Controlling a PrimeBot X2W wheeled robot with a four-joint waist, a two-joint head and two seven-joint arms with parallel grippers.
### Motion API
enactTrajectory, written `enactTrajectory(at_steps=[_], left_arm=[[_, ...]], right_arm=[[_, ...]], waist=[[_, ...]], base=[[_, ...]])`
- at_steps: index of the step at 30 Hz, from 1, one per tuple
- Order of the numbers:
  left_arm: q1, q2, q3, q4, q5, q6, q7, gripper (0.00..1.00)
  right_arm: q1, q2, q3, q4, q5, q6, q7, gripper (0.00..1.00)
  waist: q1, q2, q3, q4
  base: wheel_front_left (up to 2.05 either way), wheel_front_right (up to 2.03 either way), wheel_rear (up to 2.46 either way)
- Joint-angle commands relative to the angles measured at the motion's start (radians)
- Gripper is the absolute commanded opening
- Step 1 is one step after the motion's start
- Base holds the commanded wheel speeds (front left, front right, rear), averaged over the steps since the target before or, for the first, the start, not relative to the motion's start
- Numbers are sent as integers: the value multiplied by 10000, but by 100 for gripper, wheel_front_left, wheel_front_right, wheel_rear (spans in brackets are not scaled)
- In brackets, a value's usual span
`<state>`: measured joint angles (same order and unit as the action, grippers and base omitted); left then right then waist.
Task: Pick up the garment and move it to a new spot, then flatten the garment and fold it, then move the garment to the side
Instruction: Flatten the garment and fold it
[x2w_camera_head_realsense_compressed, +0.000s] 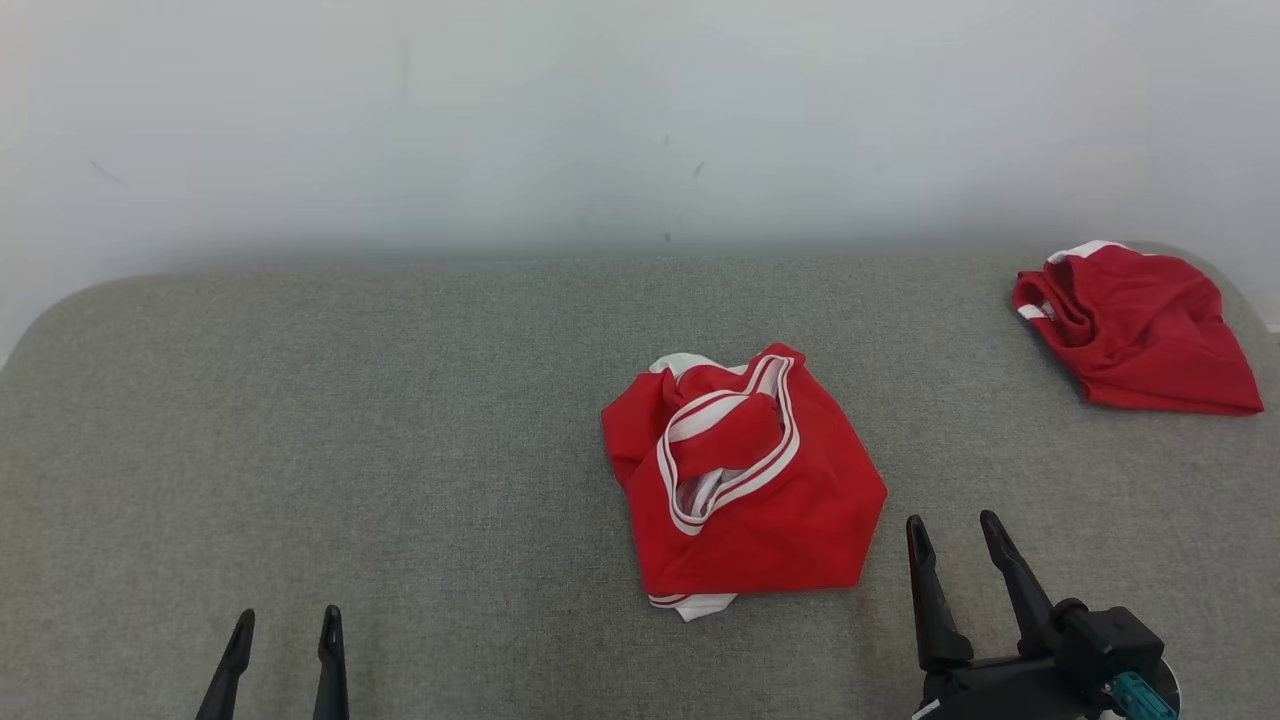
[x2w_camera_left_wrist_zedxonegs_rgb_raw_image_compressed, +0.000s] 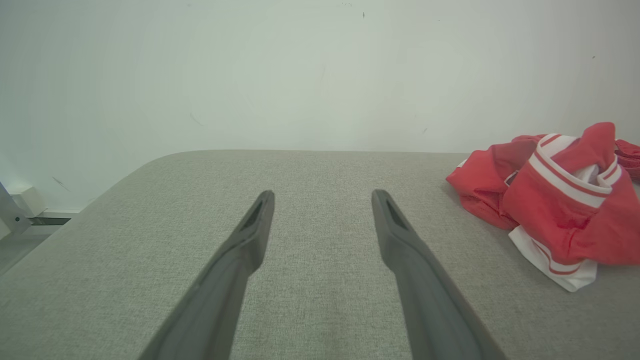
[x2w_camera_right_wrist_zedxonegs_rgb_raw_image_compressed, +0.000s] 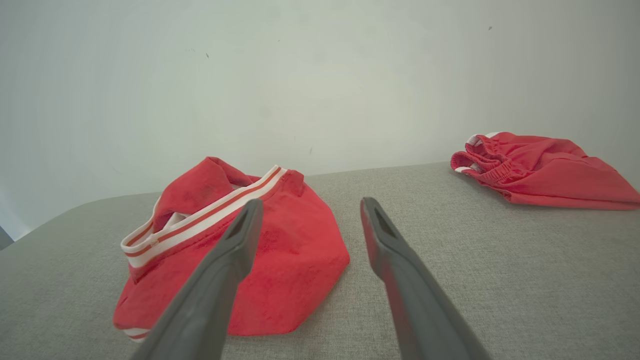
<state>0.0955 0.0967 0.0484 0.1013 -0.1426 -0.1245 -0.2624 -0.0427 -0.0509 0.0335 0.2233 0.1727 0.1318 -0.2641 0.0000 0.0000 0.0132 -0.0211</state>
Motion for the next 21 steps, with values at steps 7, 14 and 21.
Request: enactTrajectory(at_steps=[7,14,21], left_arm=[[-88,-60,83,70,154,-48,-22,100],[-86,-84,125,94,143,-56,-22,100],[-132,-51,100,117,135,-61,-22,100]], right_arm=[[8,15,25,44,15,-28,-4,100],[39,13,20,69,21,-28,-4,100],[24,15,3,75,32,-28,-4,100]], waist=[[0,0,-9,-12],[0,0,-9,-31],[0,0,-2,-36]], base=[[0,0,0],[0,0,0],[0,0,0]])
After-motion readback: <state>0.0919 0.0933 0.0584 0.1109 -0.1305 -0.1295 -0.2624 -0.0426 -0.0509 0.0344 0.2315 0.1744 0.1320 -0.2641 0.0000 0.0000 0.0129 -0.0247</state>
